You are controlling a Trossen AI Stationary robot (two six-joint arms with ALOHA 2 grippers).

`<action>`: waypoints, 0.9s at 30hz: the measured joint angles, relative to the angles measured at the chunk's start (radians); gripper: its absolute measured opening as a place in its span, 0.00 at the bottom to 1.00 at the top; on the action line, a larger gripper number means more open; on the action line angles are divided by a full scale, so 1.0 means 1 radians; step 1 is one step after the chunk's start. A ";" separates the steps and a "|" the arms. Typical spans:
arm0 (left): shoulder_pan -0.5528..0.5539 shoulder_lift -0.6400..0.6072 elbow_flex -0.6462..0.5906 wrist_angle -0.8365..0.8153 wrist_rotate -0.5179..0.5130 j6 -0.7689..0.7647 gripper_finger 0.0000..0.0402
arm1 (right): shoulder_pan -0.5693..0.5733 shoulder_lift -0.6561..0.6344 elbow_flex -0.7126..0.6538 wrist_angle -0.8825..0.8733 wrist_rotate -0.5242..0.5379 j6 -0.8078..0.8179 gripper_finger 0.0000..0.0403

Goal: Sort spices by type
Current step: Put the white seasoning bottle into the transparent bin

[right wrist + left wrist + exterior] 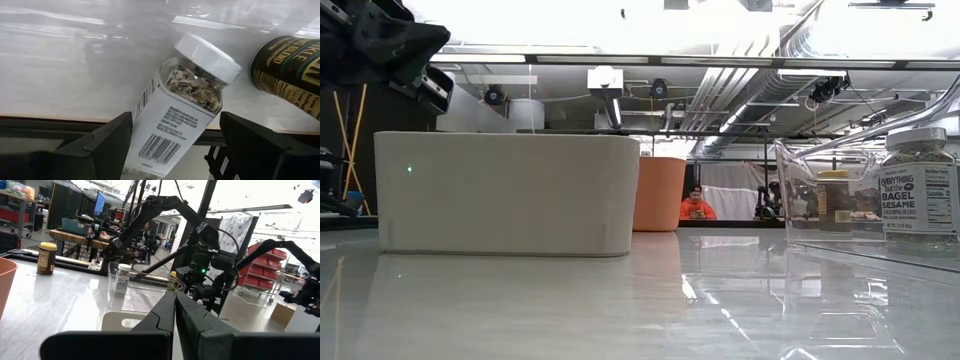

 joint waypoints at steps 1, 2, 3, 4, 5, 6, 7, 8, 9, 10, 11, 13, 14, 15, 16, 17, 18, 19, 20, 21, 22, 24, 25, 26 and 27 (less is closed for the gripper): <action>0.000 0.000 0.000 0.000 0.000 0.000 0.01 | 0.000 0.004 0.000 -0.002 -0.002 0.000 0.74; 0.000 0.000 0.000 0.000 0.000 0.000 0.01 | 0.000 0.005 0.000 -0.005 -0.002 0.000 0.74; 0.000 0.000 0.000 0.000 0.000 0.000 0.01 | 0.000 0.005 0.000 -0.010 -0.002 0.000 0.74; 0.000 0.000 0.000 0.000 0.000 0.000 0.01 | -0.001 0.006 0.000 -0.016 -0.002 0.000 0.74; 0.000 0.000 0.000 0.000 0.000 0.000 0.01 | -0.004 0.007 0.000 -0.020 -0.001 0.000 0.74; 0.000 0.000 0.000 0.000 0.000 0.000 0.01 | -0.006 0.009 0.000 -0.021 -0.001 0.000 0.74; 0.000 0.000 0.000 0.000 0.000 0.000 0.01 | -0.006 0.013 0.000 -0.021 -0.001 -0.001 0.74; 0.000 0.000 0.000 0.000 0.000 0.000 0.01 | -0.006 0.017 0.000 -0.021 0.000 -0.001 0.74; 0.000 0.000 0.000 0.000 0.000 0.000 0.01 | -0.006 0.023 0.000 -0.020 0.000 -0.001 0.74; 0.000 0.000 0.000 0.000 0.000 0.000 0.01 | -0.006 0.030 0.000 -0.019 -0.001 -0.001 0.74; 0.000 0.000 0.000 0.000 0.000 0.000 0.01 | -0.007 0.038 0.000 -0.017 -0.002 -0.001 0.74; 0.000 0.000 0.000 -0.001 0.000 0.000 0.01 | -0.007 0.051 0.002 0.002 -0.015 -0.003 0.74; 0.000 0.000 0.000 -0.001 0.000 0.000 0.01 | -0.008 0.057 0.004 0.014 -0.032 -0.007 0.74; 0.000 0.000 0.000 0.000 0.000 0.000 0.01 | -0.008 0.062 0.005 0.018 -0.041 -0.006 0.74; 0.000 0.000 0.000 0.000 0.000 0.000 0.01 | -0.007 0.066 0.006 0.018 -0.043 -0.005 0.74; 0.000 0.000 0.000 0.000 0.000 0.000 0.01 | -0.007 0.069 0.006 0.014 -0.040 -0.005 0.74; 0.000 0.000 0.000 0.000 0.000 0.000 0.01 | -0.007 0.071 0.006 0.007 -0.037 -0.005 0.74; 0.000 0.000 0.000 0.000 0.000 0.000 0.01 | -0.007 0.073 0.006 0.000 -0.032 -0.005 0.74; 0.000 0.000 0.000 0.000 0.000 0.000 0.01 | -0.007 0.074 0.006 -0.009 -0.026 -0.008 0.74; 0.000 0.000 0.000 0.000 0.000 0.000 0.01 | -0.006 0.074 0.006 -0.017 -0.021 -0.010 0.74; 0.000 0.000 0.000 0.000 0.000 0.000 0.01 | -0.006 0.074 0.005 -0.022 -0.017 -0.014 0.73; 0.000 0.000 0.000 0.000 0.000 0.000 0.01 | -0.006 0.075 0.004 -0.023 -0.016 -0.016 0.70; 0.000 0.000 0.000 0.000 0.000 0.000 0.01 | -0.006 0.075 0.004 -0.023 -0.016 -0.017 0.68; 0.000 0.000 0.000 0.000 0.000 0.000 0.01 | -0.006 0.076 0.004 -0.023 -0.016 -0.016 0.66; 0.000 0.000 0.000 0.000 0.000 0.000 0.01 | -0.008 0.076 0.003 -0.023 -0.016 -0.017 0.65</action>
